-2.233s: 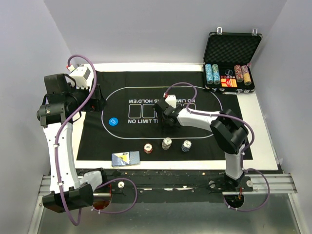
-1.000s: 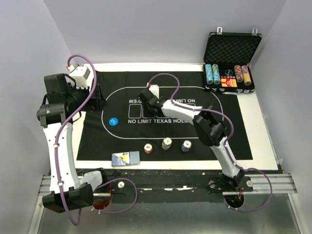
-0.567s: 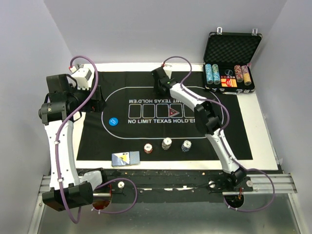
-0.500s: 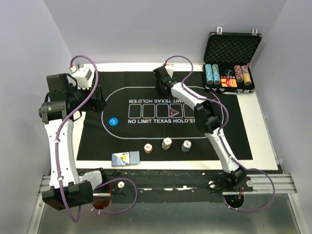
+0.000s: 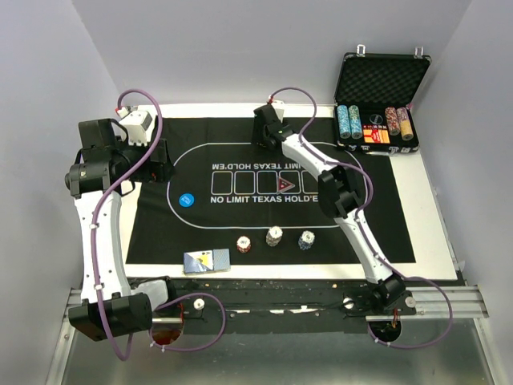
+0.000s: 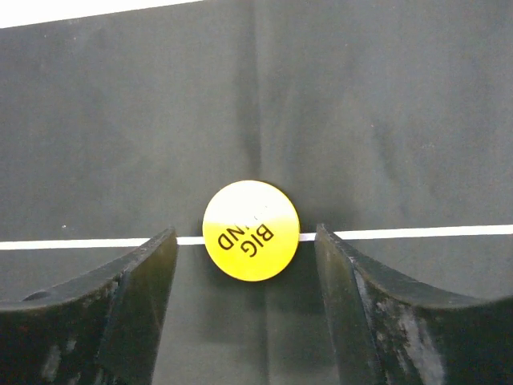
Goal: Distribute texas hold em gaming equipment
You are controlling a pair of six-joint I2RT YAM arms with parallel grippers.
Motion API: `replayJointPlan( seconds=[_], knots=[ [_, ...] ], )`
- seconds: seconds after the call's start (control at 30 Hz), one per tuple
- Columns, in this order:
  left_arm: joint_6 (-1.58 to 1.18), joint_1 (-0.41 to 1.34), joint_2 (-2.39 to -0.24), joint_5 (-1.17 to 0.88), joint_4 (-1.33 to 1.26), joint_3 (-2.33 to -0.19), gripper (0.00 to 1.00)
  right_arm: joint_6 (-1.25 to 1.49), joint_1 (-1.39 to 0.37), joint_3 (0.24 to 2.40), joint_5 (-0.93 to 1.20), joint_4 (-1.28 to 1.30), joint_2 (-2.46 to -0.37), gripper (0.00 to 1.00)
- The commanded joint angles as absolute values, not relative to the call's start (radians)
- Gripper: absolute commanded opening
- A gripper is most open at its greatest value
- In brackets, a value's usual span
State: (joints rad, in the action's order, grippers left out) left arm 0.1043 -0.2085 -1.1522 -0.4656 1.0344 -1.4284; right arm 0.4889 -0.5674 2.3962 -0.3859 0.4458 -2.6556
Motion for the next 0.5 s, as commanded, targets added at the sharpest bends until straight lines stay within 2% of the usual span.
replayJointPlan(
  seconds=[0.0,0.07,0.23,0.47],
  knots=[
    [0.103,-0.213,-1.135,-0.485,1.026,-1.427,0.99,0.468,-0.571,2.379,-0.356,0.440,-2.645,0.83],
    [0.100,-0.215,-1.129,-0.485,1.026,-1.425,0.99,0.460,-0.571,2.362,-0.368,0.448,-2.626,0.94],
    [0.097,-0.215,-1.115,-0.482,1.034,-1.433,0.99,0.472,-0.569,2.205,-0.411,0.462,-2.467,0.95],
    [0.092,-0.215,-1.103,-0.503,1.049,-1.436,0.99,0.511,-0.587,1.565,-0.364,0.276,-2.059,0.92]
  ],
)
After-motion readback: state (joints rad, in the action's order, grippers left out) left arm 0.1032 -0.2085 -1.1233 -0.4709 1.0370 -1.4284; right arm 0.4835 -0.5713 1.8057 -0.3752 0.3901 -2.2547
